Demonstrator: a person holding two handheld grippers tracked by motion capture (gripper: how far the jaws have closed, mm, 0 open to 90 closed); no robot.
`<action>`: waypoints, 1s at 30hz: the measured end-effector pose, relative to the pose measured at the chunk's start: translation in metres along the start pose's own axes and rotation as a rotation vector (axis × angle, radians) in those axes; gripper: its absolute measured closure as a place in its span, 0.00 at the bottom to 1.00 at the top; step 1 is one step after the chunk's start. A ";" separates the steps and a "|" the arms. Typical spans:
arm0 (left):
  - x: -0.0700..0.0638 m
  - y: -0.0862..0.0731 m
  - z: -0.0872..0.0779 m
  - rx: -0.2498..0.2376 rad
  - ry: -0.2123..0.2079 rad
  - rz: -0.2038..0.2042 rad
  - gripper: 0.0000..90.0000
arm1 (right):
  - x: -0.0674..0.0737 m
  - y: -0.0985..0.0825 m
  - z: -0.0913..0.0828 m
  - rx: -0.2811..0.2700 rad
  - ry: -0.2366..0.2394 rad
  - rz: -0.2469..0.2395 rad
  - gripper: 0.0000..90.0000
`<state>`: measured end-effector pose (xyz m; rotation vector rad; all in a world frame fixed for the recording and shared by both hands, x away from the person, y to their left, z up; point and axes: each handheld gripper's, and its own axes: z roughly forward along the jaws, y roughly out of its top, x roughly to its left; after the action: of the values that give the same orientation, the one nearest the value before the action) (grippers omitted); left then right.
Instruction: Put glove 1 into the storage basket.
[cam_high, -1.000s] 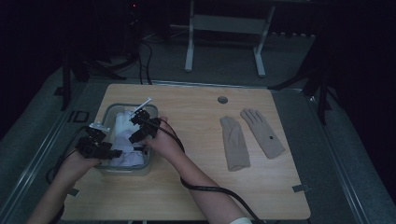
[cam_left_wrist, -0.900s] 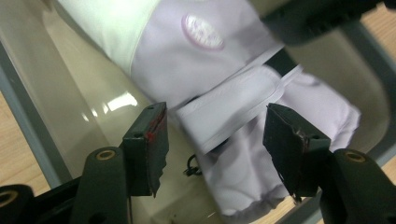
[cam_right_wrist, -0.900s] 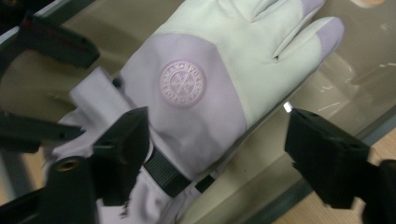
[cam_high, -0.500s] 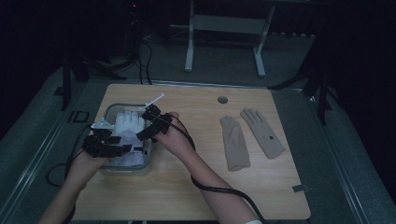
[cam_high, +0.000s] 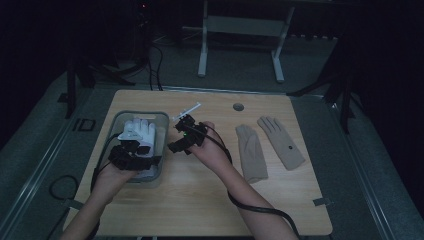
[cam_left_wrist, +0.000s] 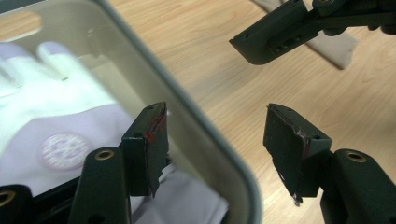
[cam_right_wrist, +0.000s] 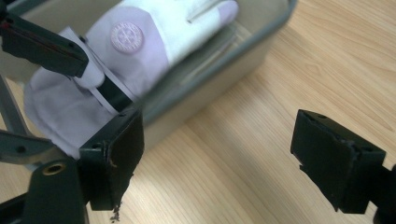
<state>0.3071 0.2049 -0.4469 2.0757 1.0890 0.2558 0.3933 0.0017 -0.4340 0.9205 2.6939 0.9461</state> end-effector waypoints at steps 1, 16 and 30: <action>-0.002 0.001 0.002 0.000 -0.004 0.004 0.44 | -0.002 -0.002 -0.003 -0.002 -0.002 0.005 0.19; -0.033 0.011 0.027 -0.021 -0.034 0.034 0.21 | -0.036 -0.043 -0.038 -0.032 -0.041 0.046 0.19; -0.047 0.008 0.050 -0.085 -0.082 0.037 0.16 | -0.064 -0.082 -0.055 -0.068 -0.088 0.078 0.18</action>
<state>0.3077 0.1389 -0.4684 2.0142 0.9748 0.2289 0.3855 -0.1155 -0.4447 1.0346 2.5531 0.9817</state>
